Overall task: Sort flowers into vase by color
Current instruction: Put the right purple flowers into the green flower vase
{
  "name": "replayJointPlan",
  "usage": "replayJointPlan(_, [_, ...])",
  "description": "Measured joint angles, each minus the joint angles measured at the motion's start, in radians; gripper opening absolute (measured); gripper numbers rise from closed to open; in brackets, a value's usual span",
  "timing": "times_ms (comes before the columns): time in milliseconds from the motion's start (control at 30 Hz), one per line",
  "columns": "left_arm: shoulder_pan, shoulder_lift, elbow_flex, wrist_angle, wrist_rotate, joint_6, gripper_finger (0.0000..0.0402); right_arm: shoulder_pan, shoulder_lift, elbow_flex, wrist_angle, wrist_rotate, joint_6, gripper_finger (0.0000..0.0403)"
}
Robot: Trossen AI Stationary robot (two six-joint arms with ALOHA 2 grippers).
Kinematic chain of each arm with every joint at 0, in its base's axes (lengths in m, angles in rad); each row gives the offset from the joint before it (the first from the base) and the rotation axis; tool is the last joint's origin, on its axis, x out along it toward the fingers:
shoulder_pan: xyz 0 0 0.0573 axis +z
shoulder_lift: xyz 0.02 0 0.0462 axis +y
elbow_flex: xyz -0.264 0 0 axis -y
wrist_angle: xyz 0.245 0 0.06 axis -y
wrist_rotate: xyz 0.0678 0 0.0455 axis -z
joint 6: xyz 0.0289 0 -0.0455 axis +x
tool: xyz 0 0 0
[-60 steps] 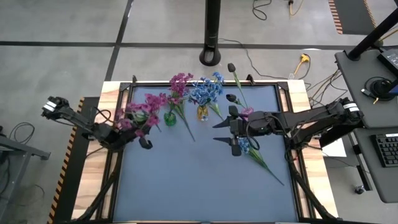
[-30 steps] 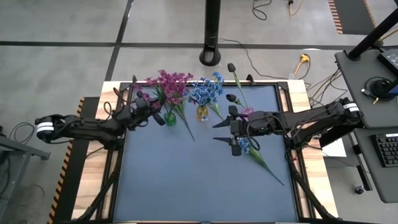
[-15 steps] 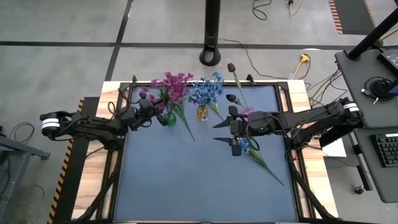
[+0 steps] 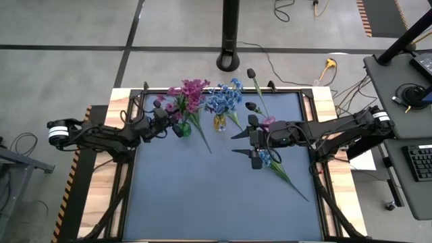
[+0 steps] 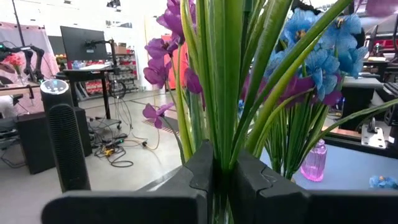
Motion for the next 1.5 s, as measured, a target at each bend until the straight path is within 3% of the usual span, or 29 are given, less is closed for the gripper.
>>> replayJointPlan(533, [0.000, 0.046, 0.000, 0.009, -0.002, -0.023, 0.0017, 0.000, 0.000, 0.000, -0.001, 0.000, -0.001, 0.0203])
replayJointPlan(933, [0.000, 0.045, 0.000, -0.017, -0.002, -0.052, 0.0086, 0.000, 0.000, 0.000, -0.004, 0.000, -0.001, 0.0203])
replayJointPlan(1300, [-0.001, 0.034, 0.000, -0.142, -0.002, -0.111, 0.0161, 0.000, 0.000, 0.000, -0.023, 0.000, 0.011, 0.0203])
replayJointPlan(1500, [-0.024, -0.042, 0.000, -0.281, -0.001, -0.125, 0.0184, 0.000, 0.000, 0.000, -0.033, 0.000, 0.025, 0.0203])
